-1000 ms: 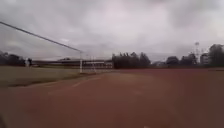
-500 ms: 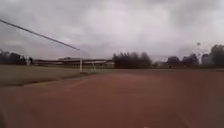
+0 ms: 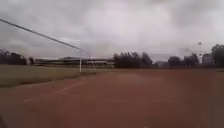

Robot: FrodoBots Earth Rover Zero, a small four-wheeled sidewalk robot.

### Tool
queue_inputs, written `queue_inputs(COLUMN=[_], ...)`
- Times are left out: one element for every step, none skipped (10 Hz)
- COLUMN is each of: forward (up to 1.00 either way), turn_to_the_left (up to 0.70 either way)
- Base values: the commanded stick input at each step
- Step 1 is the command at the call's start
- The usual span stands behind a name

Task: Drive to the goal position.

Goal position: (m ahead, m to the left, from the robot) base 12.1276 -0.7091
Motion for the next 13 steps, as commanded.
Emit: queue_inputs(forward=[0.7, 0.7, 0.7, 0.7, 0.7, 0.7, 0.7, 0.7, 0.7, 0.7, 0.7, 0.7, 0.7], turn_to_the_left=[-0.35, -0.35, -0.35, -0.35, -0.35, -0.35, -0.35, -0.35, -0.35, -0.35, -0.35, -0.35, -0.35])
